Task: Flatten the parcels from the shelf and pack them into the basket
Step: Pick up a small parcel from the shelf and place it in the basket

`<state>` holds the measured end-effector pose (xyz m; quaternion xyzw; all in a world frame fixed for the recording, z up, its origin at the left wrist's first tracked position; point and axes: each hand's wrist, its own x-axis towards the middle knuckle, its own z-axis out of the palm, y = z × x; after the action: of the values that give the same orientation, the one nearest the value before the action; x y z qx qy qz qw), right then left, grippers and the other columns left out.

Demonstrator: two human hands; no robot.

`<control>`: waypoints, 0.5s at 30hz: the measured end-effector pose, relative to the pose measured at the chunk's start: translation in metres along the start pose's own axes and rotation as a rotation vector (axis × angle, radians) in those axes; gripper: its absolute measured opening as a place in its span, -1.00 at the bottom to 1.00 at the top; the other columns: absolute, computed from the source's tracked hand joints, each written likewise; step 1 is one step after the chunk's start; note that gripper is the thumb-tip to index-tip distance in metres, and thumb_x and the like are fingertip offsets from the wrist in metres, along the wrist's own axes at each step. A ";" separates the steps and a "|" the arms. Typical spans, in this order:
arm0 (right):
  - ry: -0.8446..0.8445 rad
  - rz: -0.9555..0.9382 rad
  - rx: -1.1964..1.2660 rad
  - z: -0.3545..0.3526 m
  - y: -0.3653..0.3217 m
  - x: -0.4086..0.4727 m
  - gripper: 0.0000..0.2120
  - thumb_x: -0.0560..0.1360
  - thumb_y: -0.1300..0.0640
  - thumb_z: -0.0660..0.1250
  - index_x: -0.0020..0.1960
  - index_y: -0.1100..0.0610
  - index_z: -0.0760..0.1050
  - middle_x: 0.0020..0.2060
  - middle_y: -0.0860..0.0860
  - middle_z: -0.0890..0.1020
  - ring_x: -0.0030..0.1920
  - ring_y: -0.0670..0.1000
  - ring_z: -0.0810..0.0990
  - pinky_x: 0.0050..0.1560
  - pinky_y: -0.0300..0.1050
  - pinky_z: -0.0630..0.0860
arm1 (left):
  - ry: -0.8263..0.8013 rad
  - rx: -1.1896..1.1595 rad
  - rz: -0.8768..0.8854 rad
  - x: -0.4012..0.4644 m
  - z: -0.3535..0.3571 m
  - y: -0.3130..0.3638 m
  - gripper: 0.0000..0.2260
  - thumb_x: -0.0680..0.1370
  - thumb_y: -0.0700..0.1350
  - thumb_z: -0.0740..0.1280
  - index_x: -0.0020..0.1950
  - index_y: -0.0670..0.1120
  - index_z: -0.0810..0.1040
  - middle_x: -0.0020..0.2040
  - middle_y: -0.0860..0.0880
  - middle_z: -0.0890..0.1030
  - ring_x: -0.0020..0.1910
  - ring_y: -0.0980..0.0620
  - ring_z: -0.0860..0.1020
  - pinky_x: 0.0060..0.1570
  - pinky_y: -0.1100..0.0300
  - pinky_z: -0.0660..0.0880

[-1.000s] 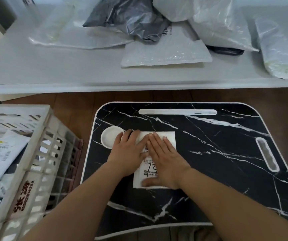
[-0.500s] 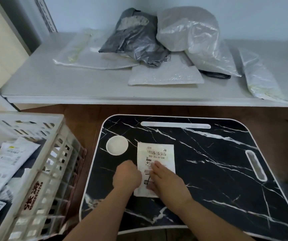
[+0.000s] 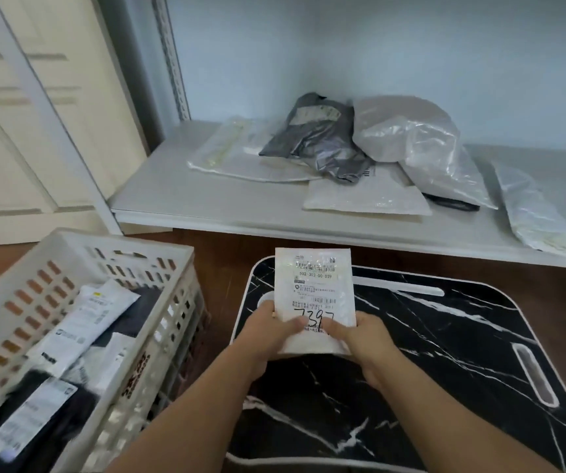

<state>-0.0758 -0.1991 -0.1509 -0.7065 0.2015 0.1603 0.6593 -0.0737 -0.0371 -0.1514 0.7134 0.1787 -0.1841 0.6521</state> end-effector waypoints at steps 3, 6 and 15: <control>-0.056 -0.049 -0.013 0.037 -0.016 -0.008 -0.88 0.47 0.30 0.42 -0.03 0.12 0.61 -0.15 0.03 0.71 -0.15 0.01 0.70 -0.19 -0.14 0.61 | 0.064 0.143 0.076 -0.014 -0.029 0.007 -0.71 0.45 -0.25 0.46 0.13 -0.05 0.56 0.10 -0.01 0.66 0.07 0.02 0.61 0.15 0.05 0.54; -0.119 -0.099 -0.046 0.075 -0.030 -0.013 -0.87 0.47 0.27 0.44 -0.02 0.09 0.63 -0.13 0.02 0.71 -0.14 0.01 0.70 -0.19 -0.16 0.60 | 0.153 0.191 0.110 -0.024 -0.068 0.015 -0.76 0.47 -0.23 0.45 0.11 -0.06 0.59 0.08 0.03 0.66 0.00 0.07 0.61 0.00 0.20 0.54; -0.284 -0.280 -0.224 0.229 -0.057 -0.010 -0.92 0.50 0.15 0.43 -0.02 0.06 0.64 -0.03 0.04 0.69 -0.06 0.11 0.68 -0.11 -0.02 0.65 | 0.462 -0.146 0.120 -0.045 -0.219 0.011 -0.86 0.52 -0.17 0.42 -0.08 -0.24 0.56 -0.36 -0.10 0.60 -0.57 0.09 0.49 -0.60 0.32 0.36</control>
<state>-0.0472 0.0330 -0.1149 -0.7665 -0.0125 0.1866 0.6144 -0.1011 0.1792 -0.1016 0.6970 0.2933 0.0362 0.6534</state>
